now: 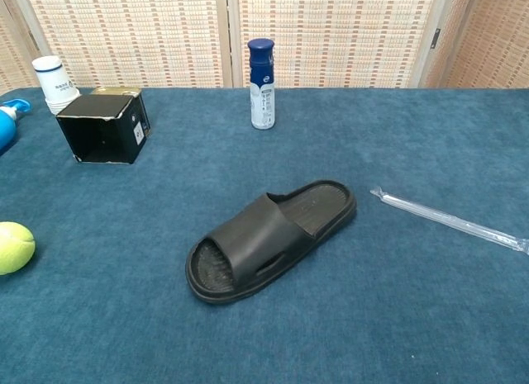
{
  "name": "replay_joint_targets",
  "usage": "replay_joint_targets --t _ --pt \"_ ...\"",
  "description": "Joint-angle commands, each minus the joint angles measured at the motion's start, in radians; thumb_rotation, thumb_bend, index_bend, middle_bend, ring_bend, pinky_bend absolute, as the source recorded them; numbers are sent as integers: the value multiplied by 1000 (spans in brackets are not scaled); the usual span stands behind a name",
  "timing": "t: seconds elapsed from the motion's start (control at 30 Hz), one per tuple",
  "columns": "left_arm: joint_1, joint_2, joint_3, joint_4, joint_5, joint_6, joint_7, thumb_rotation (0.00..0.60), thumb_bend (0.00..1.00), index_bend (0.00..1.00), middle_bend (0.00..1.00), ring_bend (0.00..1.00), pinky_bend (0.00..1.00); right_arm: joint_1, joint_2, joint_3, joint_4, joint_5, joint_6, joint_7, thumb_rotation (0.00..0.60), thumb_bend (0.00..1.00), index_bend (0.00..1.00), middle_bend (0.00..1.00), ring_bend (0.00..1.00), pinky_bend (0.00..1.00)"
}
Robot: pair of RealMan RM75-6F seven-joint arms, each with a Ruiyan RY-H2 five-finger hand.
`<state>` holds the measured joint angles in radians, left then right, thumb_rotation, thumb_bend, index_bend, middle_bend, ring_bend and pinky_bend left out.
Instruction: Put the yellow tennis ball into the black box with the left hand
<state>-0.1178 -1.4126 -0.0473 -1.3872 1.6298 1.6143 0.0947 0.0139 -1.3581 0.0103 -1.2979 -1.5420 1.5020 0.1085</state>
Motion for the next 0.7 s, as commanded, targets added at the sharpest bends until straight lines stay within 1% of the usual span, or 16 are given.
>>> replay_joint_targets --t 0.03,0.07,0.1,0.13,0.2,0.27,0.37,0.47,0.57,0.7 --pt "-3 -26 -12 47 22 35 -69 452 256 966 971 958 973 0 1 0 1 -1 0 3 577 0 0 0 0 0" --pt "-1 -32 -12 78 23 39 -53 511 299 1000 1000 998 1000 1 2 -1 1 -1 -2 4 577 0 0 0 0 0" --pt "4 -30 -1 86 19 30 -57 570 353 1000 1000 1000 1000 2 2 -1 1 1 -6 2 576 0 0 0 0 0" --pt "8 -28 4 89 19 31 -61 598 412 1000 1000 1000 1000 2 3 -2 0 2 -8 0 575 0 0 0 0 0" --pt "17 -29 9 95 15 37 -45 600 538 1000 1000 1000 1000 2 5 -2 -2 2 -10 -1 572 0 0 0 0 0" --pt "30 -28 29 105 18 37 -50 600 605 1000 1000 1000 1000 2 6 -3 -3 3 -11 0 571 0 0 0 0 0" --pt "66 -37 75 147 36 54 -46 600 645 1000 1000 1000 1000 2 9 -4 -4 3 -12 4 571 0 0 0 0 0" --pt "110 -71 118 206 52 81 -60 600 657 1000 1000 1000 1000 1 10 -5 -3 1 -10 8 570 0 0 0 0 0" --pt "150 -133 141 300 52 107 -109 600 663 1000 1000 1000 1000 2 11 -6 -4 0 -13 6 570 0 0 0 0 0" --pt "168 -232 148 446 57 115 -170 600 663 1000 1000 1000 1000 3 10 -8 -5 -4 -13 1 570 0 0 0 0 0"
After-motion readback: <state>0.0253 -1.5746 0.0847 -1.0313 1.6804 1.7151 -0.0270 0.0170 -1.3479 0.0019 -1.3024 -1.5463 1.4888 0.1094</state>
